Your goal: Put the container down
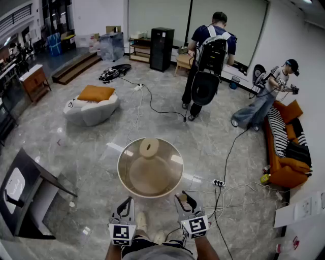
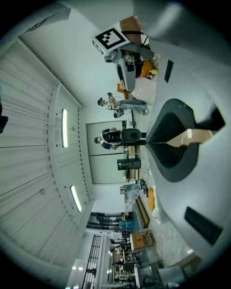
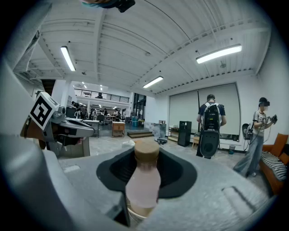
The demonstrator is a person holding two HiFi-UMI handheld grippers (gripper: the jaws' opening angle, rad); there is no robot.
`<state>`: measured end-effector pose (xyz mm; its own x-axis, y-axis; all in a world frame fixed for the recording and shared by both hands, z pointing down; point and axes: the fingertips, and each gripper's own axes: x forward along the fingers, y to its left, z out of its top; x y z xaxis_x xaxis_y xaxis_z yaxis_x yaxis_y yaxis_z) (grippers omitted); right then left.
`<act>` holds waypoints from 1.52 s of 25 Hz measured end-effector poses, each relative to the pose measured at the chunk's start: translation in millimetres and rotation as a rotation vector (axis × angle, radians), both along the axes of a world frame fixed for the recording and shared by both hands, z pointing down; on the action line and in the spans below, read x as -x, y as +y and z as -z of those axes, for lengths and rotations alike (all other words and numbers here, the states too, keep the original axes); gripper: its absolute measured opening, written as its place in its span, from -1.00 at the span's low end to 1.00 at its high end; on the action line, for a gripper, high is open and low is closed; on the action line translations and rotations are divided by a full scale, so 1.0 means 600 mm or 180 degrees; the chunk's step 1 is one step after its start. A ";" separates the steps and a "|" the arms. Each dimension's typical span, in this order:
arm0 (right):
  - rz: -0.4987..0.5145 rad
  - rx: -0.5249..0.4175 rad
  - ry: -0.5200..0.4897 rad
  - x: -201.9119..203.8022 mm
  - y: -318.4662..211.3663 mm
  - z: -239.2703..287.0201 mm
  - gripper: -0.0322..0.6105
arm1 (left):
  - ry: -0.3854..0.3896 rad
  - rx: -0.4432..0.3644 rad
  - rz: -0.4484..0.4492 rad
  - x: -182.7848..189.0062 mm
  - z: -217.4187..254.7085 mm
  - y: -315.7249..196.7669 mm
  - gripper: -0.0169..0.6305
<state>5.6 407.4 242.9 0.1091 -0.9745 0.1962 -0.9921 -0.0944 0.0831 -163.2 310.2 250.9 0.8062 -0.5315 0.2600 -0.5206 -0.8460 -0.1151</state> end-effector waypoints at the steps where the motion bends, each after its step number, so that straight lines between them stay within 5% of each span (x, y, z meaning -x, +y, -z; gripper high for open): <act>1: -0.0001 0.0001 0.0002 -0.005 -0.001 0.000 -0.49 | 0.0007 -0.0004 -0.0002 -0.006 0.001 -0.001 -0.89; 38: -0.0608 -0.0107 0.0048 -0.064 -0.269 0.025 -0.48 | 0.0090 -0.0006 -0.0826 -0.150 0.001 -0.303 -0.89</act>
<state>43.9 246.2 228.0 0.2954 -0.9417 0.1610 -0.9545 -0.2838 0.0914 -73.0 128.6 250.5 0.9226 -0.3063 0.2347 -0.2891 -0.9515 -0.1052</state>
